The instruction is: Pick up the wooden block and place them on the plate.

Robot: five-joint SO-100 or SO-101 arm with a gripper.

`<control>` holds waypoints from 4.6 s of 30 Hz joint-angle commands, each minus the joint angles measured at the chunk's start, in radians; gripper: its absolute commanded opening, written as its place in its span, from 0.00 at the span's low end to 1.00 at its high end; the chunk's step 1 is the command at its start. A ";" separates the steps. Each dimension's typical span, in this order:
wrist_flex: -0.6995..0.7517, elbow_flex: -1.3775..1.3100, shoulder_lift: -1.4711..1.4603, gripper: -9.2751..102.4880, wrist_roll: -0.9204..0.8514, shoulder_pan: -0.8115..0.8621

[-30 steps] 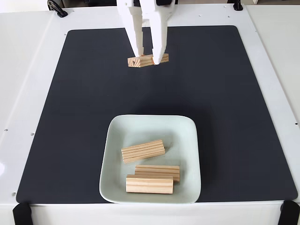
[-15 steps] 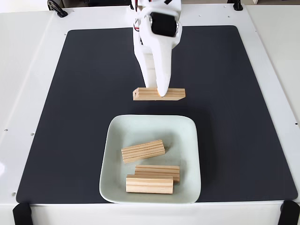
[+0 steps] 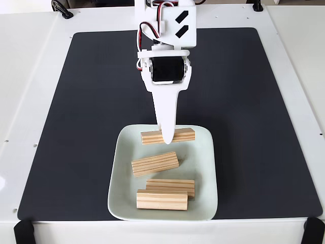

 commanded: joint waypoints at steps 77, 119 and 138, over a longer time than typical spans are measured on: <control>-0.813 1.818 1.859 0.08 0.155 -0.040; -0.009 2.042 2.218 0.08 0.141 -0.064; -0.009 2.042 2.218 0.08 0.141 -0.064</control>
